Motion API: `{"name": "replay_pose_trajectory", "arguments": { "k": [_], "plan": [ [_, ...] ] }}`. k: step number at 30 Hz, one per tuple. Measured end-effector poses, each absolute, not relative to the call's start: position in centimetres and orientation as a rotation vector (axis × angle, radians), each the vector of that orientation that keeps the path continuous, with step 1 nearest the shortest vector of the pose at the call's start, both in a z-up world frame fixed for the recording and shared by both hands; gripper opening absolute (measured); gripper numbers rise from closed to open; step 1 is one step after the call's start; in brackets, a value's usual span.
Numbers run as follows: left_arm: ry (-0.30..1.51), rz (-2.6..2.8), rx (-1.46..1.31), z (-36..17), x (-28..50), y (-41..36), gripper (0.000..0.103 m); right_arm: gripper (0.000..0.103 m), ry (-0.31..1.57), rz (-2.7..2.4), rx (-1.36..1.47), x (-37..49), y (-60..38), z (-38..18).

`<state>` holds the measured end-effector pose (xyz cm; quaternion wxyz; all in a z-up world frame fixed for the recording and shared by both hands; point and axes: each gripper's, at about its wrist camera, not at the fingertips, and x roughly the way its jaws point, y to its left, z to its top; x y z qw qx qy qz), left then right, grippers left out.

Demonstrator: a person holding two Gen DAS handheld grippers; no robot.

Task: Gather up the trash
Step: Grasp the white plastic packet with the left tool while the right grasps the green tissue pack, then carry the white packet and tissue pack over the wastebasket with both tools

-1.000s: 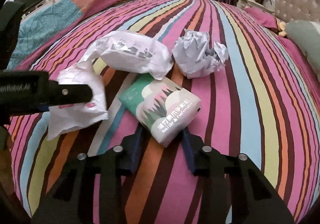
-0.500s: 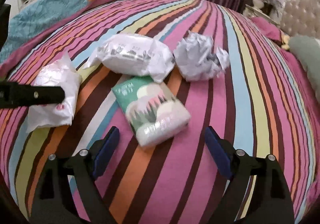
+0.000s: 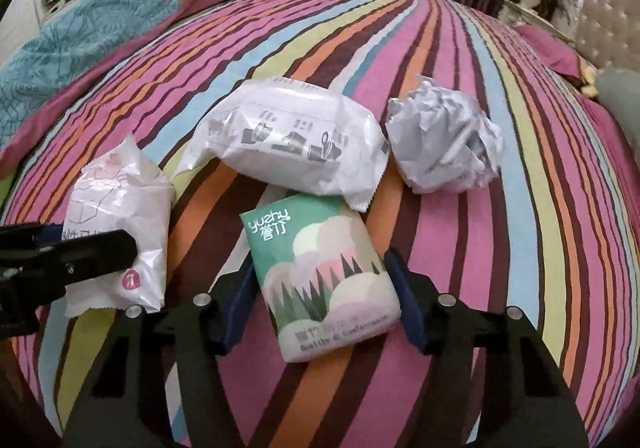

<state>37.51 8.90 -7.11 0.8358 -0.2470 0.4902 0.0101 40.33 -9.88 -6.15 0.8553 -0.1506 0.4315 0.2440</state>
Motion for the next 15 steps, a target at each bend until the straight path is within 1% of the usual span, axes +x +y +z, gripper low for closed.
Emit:
{"name": "replay_pose_trajectory", "arguments": {
  "k": [8, 15],
  "plan": [
    [1.004, -0.002, -0.483, -5.9, 33.4, 8.4, 0.058, 0.058, 0.895, 0.406, -0.218, 36.2, -11.8, -5.7],
    [1.008, -0.023, -0.469, -5.6, 29.2, 7.9, 0.058, 0.058, 0.869, 0.339, -0.127, 32.3, -14.2, -3.9]
  ]
}}
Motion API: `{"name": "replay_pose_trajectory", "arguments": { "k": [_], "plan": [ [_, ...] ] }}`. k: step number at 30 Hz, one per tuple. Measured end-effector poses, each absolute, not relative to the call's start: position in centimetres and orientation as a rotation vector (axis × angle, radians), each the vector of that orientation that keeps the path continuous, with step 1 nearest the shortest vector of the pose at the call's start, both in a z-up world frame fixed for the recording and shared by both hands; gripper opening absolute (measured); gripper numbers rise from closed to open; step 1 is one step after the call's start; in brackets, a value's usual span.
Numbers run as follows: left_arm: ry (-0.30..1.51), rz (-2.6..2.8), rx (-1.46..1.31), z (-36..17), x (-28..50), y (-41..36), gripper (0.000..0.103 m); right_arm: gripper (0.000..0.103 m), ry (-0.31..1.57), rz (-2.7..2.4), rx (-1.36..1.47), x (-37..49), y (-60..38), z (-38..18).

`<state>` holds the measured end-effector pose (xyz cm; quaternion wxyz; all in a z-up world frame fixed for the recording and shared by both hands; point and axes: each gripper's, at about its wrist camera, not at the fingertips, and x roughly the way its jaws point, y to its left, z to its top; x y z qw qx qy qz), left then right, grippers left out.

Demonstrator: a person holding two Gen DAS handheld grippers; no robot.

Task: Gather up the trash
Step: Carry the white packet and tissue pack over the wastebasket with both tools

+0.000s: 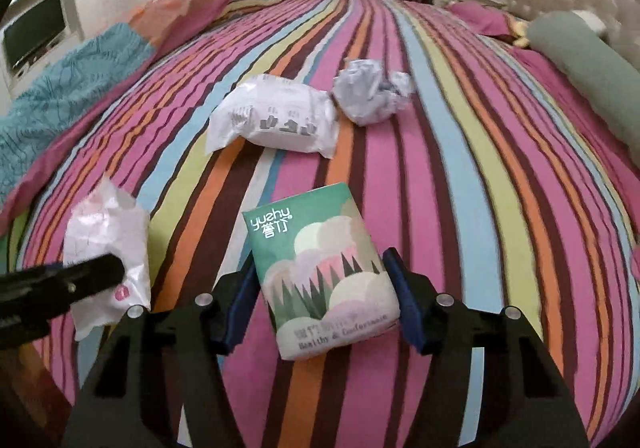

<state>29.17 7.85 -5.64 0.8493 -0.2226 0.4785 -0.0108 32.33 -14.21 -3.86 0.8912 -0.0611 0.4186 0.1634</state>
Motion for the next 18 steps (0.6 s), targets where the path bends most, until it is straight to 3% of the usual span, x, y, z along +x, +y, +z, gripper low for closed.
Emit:
{"name": "replay_pose_trajectory", "arguments": {
  "k": [18],
  "plan": [
    [0.965, -0.094, -0.395, -3.1, 18.2, 5.5, 0.058, 0.058, 0.826, 0.221, 0.017, 21.2, -18.9, -1.7]
  ]
}}
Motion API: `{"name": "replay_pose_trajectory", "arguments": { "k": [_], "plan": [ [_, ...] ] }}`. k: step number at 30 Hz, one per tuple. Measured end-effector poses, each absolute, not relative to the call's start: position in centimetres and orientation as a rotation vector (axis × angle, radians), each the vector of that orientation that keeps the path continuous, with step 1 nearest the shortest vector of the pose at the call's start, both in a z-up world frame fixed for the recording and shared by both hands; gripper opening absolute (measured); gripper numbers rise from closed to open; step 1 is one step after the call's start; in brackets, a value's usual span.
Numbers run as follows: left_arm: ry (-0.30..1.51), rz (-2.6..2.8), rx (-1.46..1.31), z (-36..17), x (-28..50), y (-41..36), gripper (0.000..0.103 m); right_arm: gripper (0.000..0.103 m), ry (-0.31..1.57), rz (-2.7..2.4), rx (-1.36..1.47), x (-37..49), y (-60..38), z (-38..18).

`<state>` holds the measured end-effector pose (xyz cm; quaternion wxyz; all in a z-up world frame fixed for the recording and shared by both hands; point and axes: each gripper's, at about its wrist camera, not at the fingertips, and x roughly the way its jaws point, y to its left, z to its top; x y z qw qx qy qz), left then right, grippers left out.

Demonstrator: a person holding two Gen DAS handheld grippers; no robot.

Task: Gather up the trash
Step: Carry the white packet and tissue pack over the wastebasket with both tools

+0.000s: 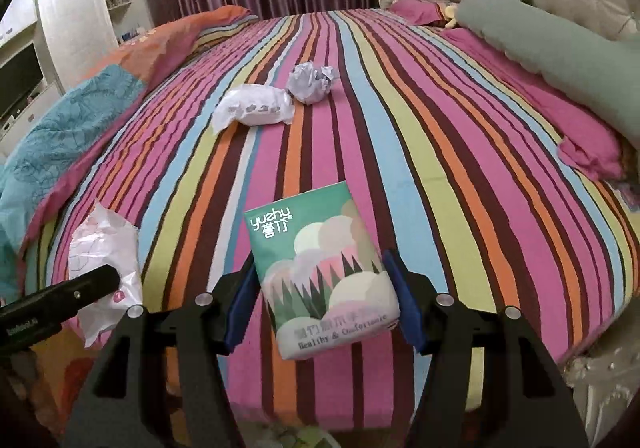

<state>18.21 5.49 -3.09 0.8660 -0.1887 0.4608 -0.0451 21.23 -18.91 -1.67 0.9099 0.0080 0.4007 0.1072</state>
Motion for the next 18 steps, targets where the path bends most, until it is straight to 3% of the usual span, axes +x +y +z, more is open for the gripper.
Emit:
{"name": "replay_pose_trajectory", "arguments": {
  "k": [11, 18],
  "plan": [
    [0.997, -0.131, -0.308, -3.8, 10.8, 4.5, 0.058, 0.058, 0.837, 0.248, 0.009, 14.6, -18.4, -2.0],
    [1.062, -0.132, -0.299, -6.3, 6.7, 4.0, 0.058, 0.058, 0.982, 0.319, 0.108, 11.2, -18.2, -5.6]
  ]
}}
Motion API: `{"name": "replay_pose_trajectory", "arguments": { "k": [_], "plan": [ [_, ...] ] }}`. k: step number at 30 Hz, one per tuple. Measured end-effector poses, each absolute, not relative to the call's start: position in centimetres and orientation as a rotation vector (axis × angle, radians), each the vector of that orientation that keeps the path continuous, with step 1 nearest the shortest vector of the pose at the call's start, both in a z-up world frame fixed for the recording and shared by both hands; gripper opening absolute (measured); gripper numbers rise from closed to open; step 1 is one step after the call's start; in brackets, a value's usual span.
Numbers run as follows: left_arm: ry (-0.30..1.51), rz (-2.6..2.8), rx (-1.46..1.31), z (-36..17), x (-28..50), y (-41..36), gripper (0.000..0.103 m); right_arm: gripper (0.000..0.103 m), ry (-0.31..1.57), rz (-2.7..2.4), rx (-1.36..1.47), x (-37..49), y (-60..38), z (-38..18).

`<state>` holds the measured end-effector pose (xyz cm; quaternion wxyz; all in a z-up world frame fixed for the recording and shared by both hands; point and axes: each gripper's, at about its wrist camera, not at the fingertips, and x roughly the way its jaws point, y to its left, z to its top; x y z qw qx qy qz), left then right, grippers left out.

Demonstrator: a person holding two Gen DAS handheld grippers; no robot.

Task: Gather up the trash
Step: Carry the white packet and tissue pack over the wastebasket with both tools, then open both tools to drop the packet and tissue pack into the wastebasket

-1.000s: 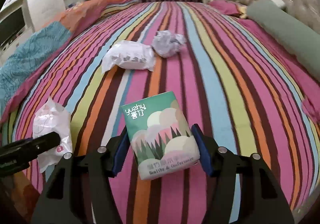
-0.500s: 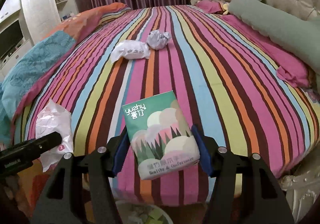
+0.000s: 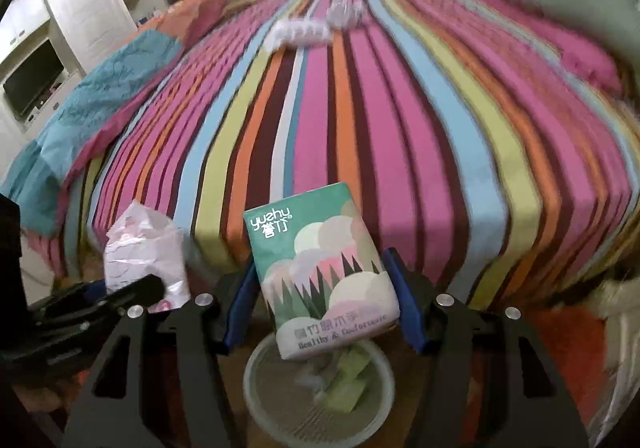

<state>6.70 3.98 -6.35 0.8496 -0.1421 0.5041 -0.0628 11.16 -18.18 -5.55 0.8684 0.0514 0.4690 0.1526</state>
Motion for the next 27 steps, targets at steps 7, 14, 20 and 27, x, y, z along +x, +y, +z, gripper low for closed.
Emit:
{"name": "replay_pose_trajectory", "arguments": {
  "k": [7, 14, 20, 27],
  "plan": [
    [1.190, -0.155, -0.285, -10.9, 4.7, 1.6, 0.058, 0.058, 1.169, 0.339, 0.221, 9.8, -18.9, -10.1],
    [1.345, -0.169, -0.286, -15.1, 4.7, 0.5, 0.058, 0.058, 1.390, 0.331, 0.333, 9.7, -19.4, -16.0],
    [1.486, -0.151, -0.319, -18.7, 5.1, 0.5, 0.058, 0.058, 1.548, 0.279, 0.371, 10.1, -19.3, -20.2],
    [1.633, -0.115, -0.349, -22.6, 5.6, 0.0, 0.058, 0.058, 1.676, 0.215, 0.361, 10.6, -18.6, -24.0]
  ]
}}
